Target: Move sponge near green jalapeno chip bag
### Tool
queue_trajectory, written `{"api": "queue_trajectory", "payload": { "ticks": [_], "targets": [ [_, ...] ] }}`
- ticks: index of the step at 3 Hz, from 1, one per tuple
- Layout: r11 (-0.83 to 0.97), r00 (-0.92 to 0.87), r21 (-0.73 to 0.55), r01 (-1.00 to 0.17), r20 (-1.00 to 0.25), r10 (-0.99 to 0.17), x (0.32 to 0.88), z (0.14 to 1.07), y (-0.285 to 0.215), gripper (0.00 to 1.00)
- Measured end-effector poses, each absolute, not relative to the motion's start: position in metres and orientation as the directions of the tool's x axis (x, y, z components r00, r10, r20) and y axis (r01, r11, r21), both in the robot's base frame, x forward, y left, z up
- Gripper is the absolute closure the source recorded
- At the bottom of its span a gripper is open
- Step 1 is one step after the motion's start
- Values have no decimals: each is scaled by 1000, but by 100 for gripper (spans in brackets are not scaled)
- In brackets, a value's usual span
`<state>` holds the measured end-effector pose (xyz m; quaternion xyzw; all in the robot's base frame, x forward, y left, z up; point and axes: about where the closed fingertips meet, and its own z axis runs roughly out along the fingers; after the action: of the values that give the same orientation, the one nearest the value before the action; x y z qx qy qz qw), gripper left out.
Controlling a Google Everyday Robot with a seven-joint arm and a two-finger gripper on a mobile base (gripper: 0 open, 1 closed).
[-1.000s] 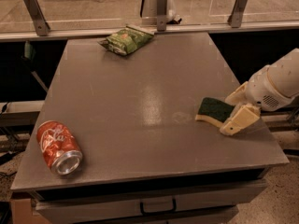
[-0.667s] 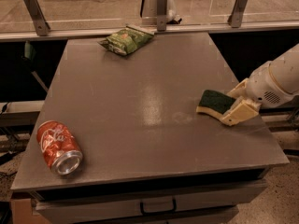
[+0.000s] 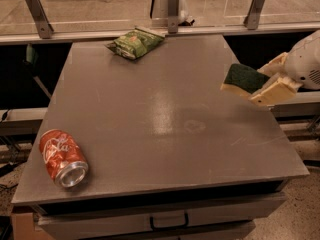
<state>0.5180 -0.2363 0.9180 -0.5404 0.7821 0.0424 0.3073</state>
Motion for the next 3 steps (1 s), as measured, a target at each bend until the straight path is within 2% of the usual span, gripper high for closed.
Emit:
{"api": "queue_trajectory", "payload": {
  "ticks": [1, 3],
  "targets": [
    [412, -227, -266, -871, -527, -819, 518, 918, -236, 100],
    [372, -110, -366, -853, -571, -813, 595, 948, -166, 100]
  ]
}}
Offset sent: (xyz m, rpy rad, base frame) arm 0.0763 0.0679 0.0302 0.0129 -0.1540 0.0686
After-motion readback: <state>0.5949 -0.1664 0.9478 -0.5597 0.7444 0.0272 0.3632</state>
